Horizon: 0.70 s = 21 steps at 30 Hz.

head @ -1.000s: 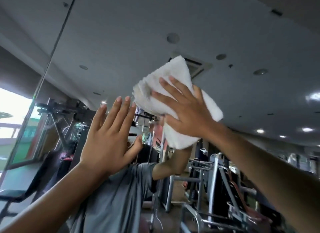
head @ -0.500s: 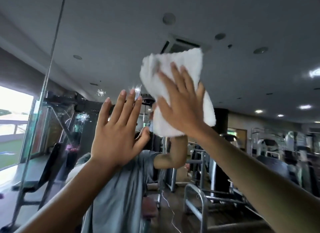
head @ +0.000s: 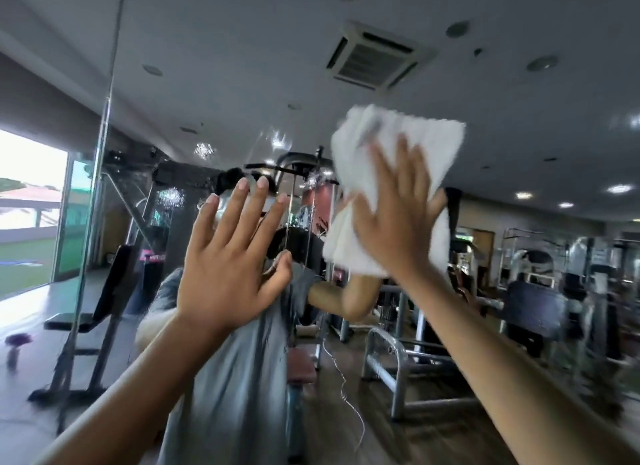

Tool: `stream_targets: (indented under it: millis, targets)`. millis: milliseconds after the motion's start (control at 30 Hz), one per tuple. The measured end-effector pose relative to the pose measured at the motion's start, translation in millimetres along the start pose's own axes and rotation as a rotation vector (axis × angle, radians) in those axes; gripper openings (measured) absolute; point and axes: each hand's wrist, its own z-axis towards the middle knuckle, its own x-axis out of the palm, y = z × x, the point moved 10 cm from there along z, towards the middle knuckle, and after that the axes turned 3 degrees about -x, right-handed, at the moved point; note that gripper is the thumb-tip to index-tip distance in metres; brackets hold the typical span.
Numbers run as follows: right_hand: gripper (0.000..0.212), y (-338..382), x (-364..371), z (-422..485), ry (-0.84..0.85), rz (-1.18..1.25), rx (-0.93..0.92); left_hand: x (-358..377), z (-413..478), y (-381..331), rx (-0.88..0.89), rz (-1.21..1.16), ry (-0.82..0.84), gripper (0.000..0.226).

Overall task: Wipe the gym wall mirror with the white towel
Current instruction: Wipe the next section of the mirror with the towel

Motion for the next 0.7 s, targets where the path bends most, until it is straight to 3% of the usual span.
stream_targets:
  millis: [100, 167, 233, 333, 433, 500, 633, 700]
  targets:
    - [0.073, 25.9, 11.1, -90.0, 0.129, -0.109, -0.495, -2.2, -2.7, 3.5, 0.005, -0.008, -0.008, 0.066]
    - [0.074, -6.3, 8.3, -110.7, 0.168, -0.144, -0.562, 0.0, -5.8, 3.2, -0.024, 0.000, 0.028, 0.066]
    - [0.067, -53.3, 0.2, -93.3, 0.150, -0.149, -0.314, 4.3, -16.6, -0.4, -0.047, 0.012, 0.067, 0.067]
    - [0.064, -94.3, -13.7, -53.6, 0.013, -0.013, 0.220, 6.0, -28.3, -3.8, -0.050, 0.016, 0.071, 0.067]
    - [0.068, -73.9, -9.3, -44.5, -0.061, 0.084, 0.426, 4.7, -29.7, -1.3, -0.054, -0.003, 0.053, 0.067]
    - [0.069, -36.9, -2.0, -62.6, -0.036, 0.079, 0.277, 4.0, -37.4, 0.2, -0.066, -0.012, 0.047, 0.066]
    - [0.074, 30.6, 15.4, -158.2, 0.135, -0.099, -0.487, 2.1, -41.6, 3.2, -0.059, -0.048, 0.032, 0.065]
    - [0.073, 2.4, 14.3, -185.1, 0.173, -0.101, -0.555, 4.6, -48.0, 4.1, -0.090, -0.040, 0.053, 0.067]
